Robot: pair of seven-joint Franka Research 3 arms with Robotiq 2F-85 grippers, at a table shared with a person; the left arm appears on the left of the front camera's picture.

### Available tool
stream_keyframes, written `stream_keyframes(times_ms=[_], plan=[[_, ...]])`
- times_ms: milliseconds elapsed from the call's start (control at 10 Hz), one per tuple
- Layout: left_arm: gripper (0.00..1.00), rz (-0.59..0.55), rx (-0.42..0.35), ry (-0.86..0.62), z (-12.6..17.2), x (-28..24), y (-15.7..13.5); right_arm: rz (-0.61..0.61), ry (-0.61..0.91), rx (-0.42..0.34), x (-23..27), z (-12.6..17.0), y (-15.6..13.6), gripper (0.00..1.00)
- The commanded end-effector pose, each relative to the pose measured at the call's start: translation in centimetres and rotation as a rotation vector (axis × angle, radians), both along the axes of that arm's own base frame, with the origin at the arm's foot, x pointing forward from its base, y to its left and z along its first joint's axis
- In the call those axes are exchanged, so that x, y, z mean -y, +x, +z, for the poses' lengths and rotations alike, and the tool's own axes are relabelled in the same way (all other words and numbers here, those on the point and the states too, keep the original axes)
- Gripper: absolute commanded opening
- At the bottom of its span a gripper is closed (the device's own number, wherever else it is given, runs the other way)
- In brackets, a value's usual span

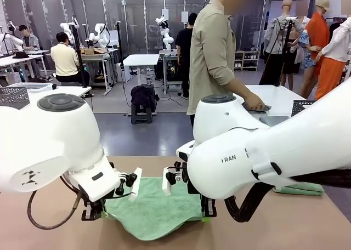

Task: Fold the towels and place them in the basket.
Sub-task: When a person lays out a Towel with hook on the table, fold it in half twice.

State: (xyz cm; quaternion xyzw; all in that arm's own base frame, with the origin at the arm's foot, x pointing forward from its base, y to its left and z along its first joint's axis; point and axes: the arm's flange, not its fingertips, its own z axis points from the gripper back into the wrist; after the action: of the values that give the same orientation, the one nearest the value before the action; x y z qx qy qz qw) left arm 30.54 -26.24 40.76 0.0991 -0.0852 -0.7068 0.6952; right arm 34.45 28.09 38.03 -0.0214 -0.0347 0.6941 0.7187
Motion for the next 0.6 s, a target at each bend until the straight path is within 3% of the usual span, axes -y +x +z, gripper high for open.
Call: stream_keyframes(times_ms=[0, 500], plan=[[0.08, -0.067, 0.022, 0.0, 0.7, -1.3, 0.9, 0.028, -0.003, 0.014, 0.7, 1.1, 1.2, 0.07], [0.08, -0.05, 0.028, 0.043, 3.2, -0.5, 7.3, 0.103, 0.031, 0.057, 1.4, 3.0, 6.3, 0.07]])
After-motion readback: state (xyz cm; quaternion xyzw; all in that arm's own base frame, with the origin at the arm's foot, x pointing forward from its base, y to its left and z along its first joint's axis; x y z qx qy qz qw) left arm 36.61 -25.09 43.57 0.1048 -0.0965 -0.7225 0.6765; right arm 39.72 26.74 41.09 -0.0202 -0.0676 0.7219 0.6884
